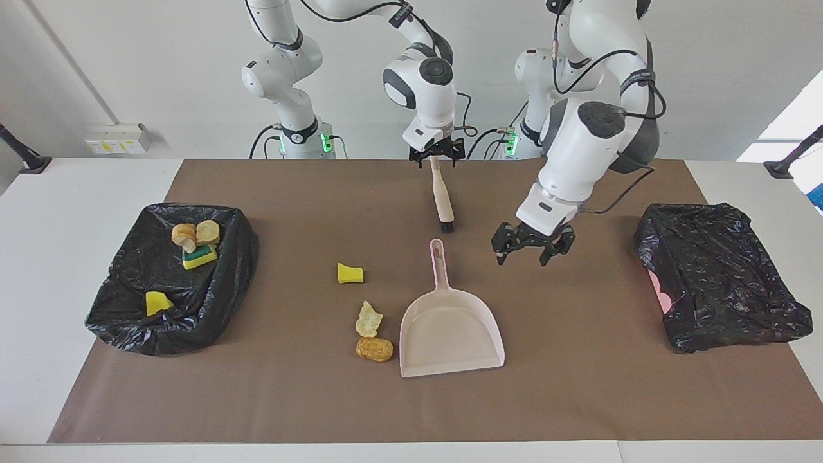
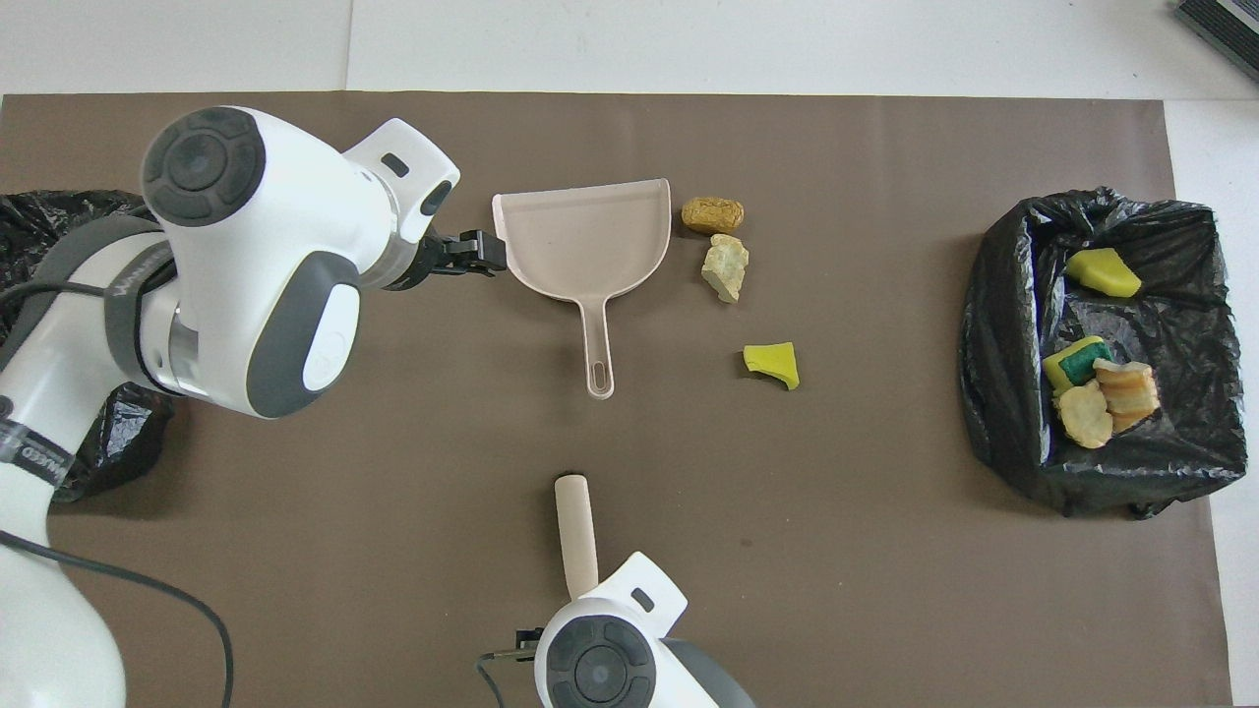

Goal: Sweep and dump trash in bin
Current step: 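Reach the left gripper to the dustpan handle and grasp it, then grasp the brush with the right gripper while the left gripper positions the dustpan, then sweep the cracker and bread into the dustpan with the right gripper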

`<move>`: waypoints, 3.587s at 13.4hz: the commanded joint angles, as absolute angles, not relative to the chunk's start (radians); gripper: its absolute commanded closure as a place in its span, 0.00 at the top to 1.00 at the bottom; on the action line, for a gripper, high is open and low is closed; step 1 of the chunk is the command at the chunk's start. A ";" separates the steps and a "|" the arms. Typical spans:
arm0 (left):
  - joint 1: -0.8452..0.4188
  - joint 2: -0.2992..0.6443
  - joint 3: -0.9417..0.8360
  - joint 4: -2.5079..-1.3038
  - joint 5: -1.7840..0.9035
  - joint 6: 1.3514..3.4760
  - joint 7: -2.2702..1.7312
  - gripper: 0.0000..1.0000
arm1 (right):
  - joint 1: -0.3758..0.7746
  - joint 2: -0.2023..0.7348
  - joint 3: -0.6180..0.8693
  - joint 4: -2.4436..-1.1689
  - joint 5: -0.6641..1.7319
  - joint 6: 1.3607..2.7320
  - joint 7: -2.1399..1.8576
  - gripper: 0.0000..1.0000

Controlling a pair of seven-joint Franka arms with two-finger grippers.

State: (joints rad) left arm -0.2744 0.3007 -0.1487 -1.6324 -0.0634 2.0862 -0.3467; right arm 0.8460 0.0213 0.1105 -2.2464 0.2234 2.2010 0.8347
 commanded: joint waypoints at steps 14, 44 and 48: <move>-0.499 0.483 -0.132 -1.583 -0.024 2.143 -0.526 1.00 | 0.798 -0.079 0.106 -2.293 0.301 2.094 0.841 0.00; -0.265 0.200 -0.121 -1.839 0.115 1.948 1.051 0.00 | 0.144 0.359 0.107 -1.773 -0.299 2.029 0.070 0.00; -0.267 0.126 -0.123 -2.009 0.110 2.140 1.023 0.00 | 0.253 0.351 0.107 -1.779 -0.151 1.993 0.141 0.00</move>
